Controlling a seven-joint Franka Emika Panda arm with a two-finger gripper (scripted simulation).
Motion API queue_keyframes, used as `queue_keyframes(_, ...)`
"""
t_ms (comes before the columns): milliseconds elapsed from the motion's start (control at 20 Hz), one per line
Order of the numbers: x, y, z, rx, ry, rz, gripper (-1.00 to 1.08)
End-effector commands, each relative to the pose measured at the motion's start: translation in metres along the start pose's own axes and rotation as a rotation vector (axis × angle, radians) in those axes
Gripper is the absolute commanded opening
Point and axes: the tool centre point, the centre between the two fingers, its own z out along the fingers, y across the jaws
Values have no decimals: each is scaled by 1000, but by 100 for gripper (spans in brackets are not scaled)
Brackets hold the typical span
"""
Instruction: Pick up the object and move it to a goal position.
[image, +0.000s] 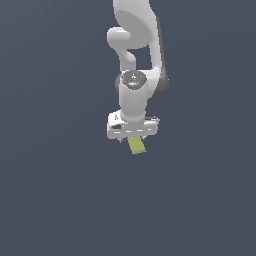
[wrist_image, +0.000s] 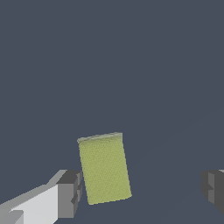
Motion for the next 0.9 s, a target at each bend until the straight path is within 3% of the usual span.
queue_keyframes(0, -11, -8, 20, -1, -6, -53, 100)
queue_keyframes(400, -38, -27, 61, 0, -19, -173, 100)
queue_keyframes(850, -44, -31, 70, 1, -22, -196, 100)
